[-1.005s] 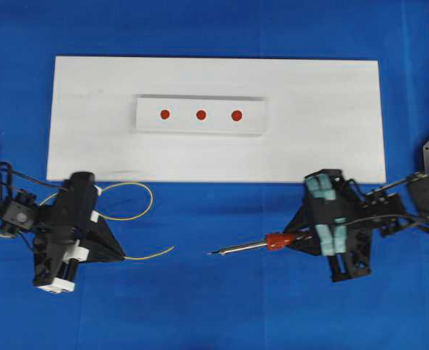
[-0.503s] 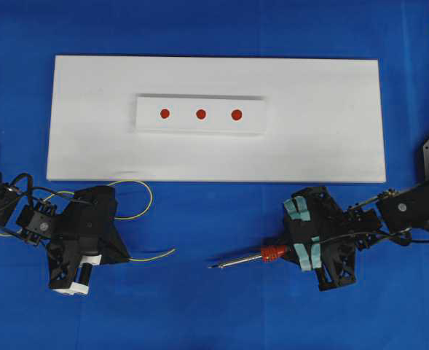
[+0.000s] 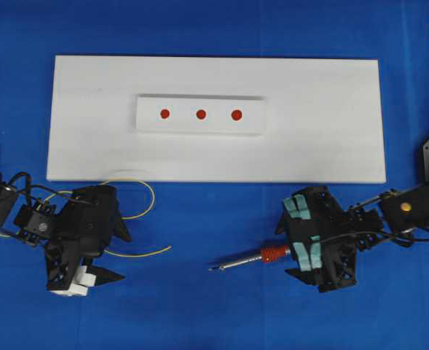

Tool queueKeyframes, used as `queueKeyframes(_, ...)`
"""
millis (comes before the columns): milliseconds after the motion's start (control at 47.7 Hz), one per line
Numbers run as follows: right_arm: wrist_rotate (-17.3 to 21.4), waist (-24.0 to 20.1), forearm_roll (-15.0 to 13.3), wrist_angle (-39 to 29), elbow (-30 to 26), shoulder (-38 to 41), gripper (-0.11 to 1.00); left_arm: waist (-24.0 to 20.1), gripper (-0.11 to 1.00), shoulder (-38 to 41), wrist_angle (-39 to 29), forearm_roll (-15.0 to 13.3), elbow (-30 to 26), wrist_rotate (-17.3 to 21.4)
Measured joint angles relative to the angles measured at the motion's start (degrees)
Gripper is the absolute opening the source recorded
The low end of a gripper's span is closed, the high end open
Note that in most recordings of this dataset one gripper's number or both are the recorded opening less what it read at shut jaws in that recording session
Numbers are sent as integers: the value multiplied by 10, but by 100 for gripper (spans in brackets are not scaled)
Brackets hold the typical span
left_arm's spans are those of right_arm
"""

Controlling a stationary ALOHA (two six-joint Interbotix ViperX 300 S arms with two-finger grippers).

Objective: Touch the tip of the soldering iron to the tip of the solder at the mark.

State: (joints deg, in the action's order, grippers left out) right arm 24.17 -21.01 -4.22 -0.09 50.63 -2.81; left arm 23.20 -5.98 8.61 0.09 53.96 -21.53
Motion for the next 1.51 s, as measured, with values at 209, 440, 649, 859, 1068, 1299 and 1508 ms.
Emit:
queueKeyframes(209, -1, 25, -40, -92, -16, -113, 76, -26, 75, -101, -101, 0, -9, 15)
queueKeyframes(440, -2, 98, -102, -122, -13, -226, 75, -102, 75, -207, -133, 0, 4, 64)
queueKeyframes(649, -2, 180, -160, -126, 13, -318, 72, -173, 75, -305, -133, 0, 38, 134)
queueKeyframes(859, -4, 233, -203, -124, 50, -414, 67, -225, 75, -395, -131, 0, 80, 180)
queueKeyframes(1068, 2, 260, -210, -93, 109, -475, 67, -251, 75, -463, -98, 0, 143, 183)
queueKeyframes(1299, 6, 265, -192, -41, 172, -497, 66, -253, 75, -519, -65, 0, 210, 174)
queueKeyframes(1508, 7, 265, -175, -17, 194, -485, 66, -253, 75, -543, -64, 0, 241, 173)
